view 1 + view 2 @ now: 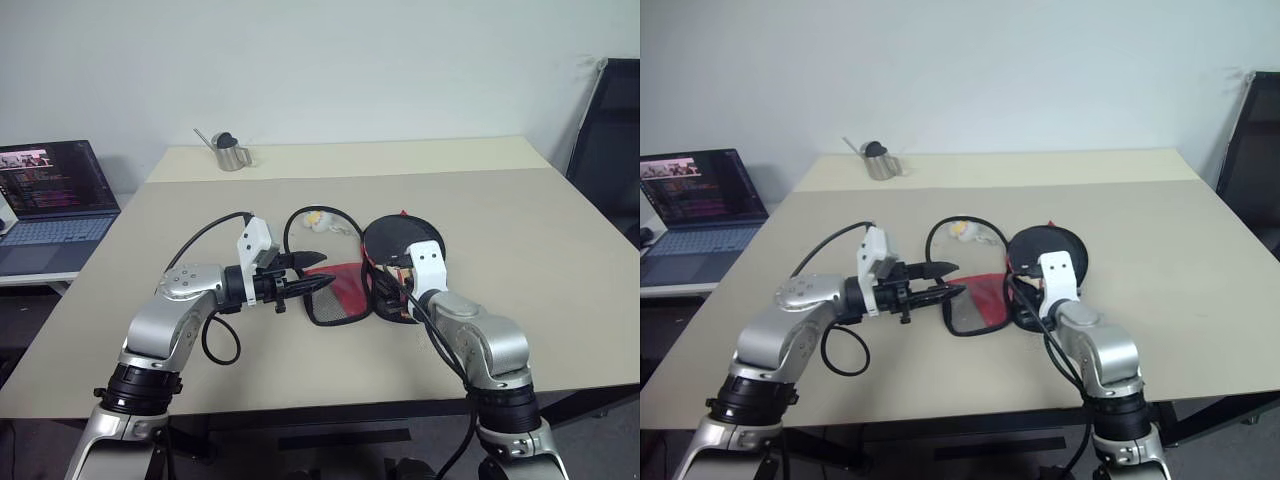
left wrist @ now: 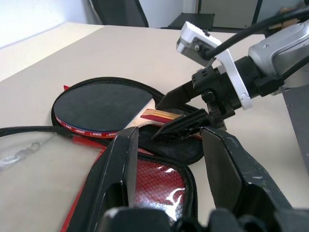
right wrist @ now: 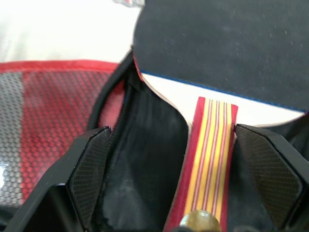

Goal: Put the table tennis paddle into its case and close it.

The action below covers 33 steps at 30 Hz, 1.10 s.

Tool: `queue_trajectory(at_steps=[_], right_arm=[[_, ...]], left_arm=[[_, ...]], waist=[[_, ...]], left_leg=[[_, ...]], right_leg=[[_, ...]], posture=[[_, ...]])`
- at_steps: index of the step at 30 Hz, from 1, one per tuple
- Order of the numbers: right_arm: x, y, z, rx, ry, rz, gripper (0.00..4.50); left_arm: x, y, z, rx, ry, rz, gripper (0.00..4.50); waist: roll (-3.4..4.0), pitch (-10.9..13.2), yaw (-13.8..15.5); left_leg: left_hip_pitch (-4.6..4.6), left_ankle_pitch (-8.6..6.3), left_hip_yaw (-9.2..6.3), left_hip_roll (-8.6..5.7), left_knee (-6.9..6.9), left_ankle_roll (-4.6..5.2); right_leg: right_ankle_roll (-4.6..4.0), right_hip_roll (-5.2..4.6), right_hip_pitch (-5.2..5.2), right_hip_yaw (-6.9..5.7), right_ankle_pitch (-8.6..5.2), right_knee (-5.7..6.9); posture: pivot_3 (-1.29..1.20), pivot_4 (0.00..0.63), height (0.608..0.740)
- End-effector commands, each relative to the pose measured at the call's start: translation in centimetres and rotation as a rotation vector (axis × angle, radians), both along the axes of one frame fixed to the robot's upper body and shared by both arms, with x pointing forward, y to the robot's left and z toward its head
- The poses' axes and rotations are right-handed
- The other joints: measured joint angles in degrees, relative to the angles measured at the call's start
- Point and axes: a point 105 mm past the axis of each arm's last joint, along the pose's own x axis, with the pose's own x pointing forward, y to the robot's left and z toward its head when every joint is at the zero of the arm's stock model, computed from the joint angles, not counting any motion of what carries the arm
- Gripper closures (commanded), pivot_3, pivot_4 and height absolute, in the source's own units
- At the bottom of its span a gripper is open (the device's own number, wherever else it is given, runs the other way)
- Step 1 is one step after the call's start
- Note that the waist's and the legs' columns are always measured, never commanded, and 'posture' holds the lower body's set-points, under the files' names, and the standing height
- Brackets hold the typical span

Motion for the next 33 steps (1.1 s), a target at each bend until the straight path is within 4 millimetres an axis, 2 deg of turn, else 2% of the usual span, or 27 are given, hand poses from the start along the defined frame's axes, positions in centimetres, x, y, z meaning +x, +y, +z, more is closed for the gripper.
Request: queue_trajectory(at_steps=[1,5,6,9,14,16,33], right_arm=[[0.1,-0.3,0.4,-0.006,-0.031,-0.029,0.03],[0.2,-1.0,-0.1,-0.005,-0.009,-0.071,0.03],[0.2,-1.0,-0.2,-0.003,-0.006,-0.075,0.20],[0.2,-1.0,-0.4,0.008,0.003,-0.086,0.97],[0.2,-1.2,-0.5,0.017,0.003,-0.111,2.82],[0.3,-1.5,-0.3,0.018,-0.005,-0.135,3.37],[0.7,-3.2,0.9,0.000,-0.069,-0.255,3.37]], left_arm=[[0.0,0.2,1.2,-0.012,-0.049,0.010,2.30],[0.0,0.2,1.2,-0.013,-0.049,0.010,2.30],[0.0,0.2,1.2,-0.013,-0.050,0.011,2.30],[0.0,0.2,1.2,-0.013,-0.050,0.011,2.30],[0.1,0.2,1.1,-0.011,-0.050,0.011,2.30],[0.0,0.2,1.1,-0.010,-0.050,0.010,2.30],[0.0,0.2,1.1,-0.003,-0.051,0.007,2.30]], waist=[[0.00,0.0,0.0],[0.00,0.0,0.0],[0.00,0.0,0.0],[0.00,0.0,0.0],[0.00,0.0,0.0],[0.00,0.0,0.0],[0.00,0.0,0.1]], left_leg=[[0.00,0.00,0.00,0.00,0.00,0.00],[0.00,0.00,0.00,0.00,0.00,0.00],[0.00,0.00,0.00,0.00,0.00,0.00],[0.00,0.00,0.00,0.00,0.00,0.00],[0.00,0.00,0.00,0.00,0.00,0.00],[0.00,0.00,0.01,-0.01,0.00,0.00],[0.00,0.00,0.00,0.00,-0.01,0.00]], right_leg=[[0.00,0.00,0.00,0.00,0.00,0.00],[0.00,0.00,0.00,0.00,0.00,0.00],[0.00,0.00,0.00,0.00,0.00,0.00],[0.00,0.00,0.00,0.00,0.00,0.00],[0.00,0.00,0.00,0.00,0.00,0.00],[0.00,0.00,0.00,0.02,0.00,0.00],[-0.01,0.01,0.00,0.01,0.00,0.00]], posture=[[0.00,0.150,0.740],[0.00,0.150,0.740],[0.00,0.150,0.740],[0.00,0.150,0.740],[0.00,0.150,0.740],[0.00,0.150,0.740],[0.00,0.150,0.740]])
